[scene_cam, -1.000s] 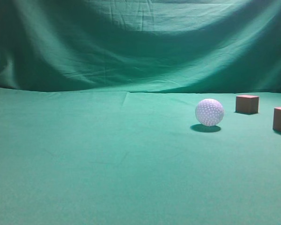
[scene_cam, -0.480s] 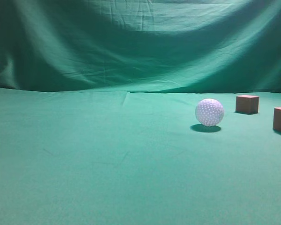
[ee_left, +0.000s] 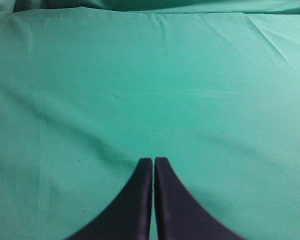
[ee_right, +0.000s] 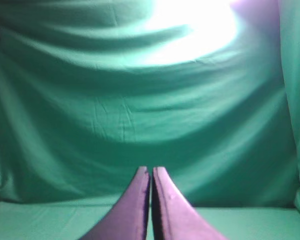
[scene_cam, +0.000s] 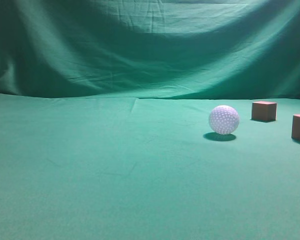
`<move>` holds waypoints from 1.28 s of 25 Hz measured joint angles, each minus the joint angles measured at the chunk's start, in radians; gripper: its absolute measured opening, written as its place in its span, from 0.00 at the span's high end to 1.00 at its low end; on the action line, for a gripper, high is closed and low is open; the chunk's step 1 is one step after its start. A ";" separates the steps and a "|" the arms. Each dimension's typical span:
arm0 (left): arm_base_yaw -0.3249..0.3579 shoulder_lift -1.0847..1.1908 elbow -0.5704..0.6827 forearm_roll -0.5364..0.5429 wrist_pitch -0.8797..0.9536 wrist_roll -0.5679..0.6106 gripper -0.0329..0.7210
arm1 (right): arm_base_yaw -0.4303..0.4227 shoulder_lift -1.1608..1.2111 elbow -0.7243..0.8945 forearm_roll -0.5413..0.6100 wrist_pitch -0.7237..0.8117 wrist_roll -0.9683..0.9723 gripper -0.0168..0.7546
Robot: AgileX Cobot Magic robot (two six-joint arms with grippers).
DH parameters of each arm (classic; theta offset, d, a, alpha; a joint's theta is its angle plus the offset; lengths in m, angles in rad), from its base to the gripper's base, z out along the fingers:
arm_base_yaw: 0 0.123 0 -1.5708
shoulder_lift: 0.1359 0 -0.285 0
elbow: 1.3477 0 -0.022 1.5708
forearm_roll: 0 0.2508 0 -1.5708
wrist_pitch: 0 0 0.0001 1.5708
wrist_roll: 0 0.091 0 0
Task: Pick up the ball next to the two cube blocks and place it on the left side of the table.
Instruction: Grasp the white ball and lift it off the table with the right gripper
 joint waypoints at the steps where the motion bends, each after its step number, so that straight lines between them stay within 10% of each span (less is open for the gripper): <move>1: 0.000 0.000 0.000 0.000 0.000 0.000 0.96 | 0.000 0.057 -0.052 0.000 0.052 0.026 0.98; 13: 0.000 0.000 0.000 0.000 0.000 0.000 0.96 | 0.000 0.799 -0.508 0.034 0.553 0.033 0.98; 23: 0.000 0.000 0.000 0.000 0.000 0.000 0.96 | 0.008 1.216 -0.820 0.766 0.914 -0.788 0.98; 32: 0.000 0.000 0.000 0.000 0.000 0.000 0.96 | 0.217 1.431 -0.924 0.778 0.871 -0.910 0.98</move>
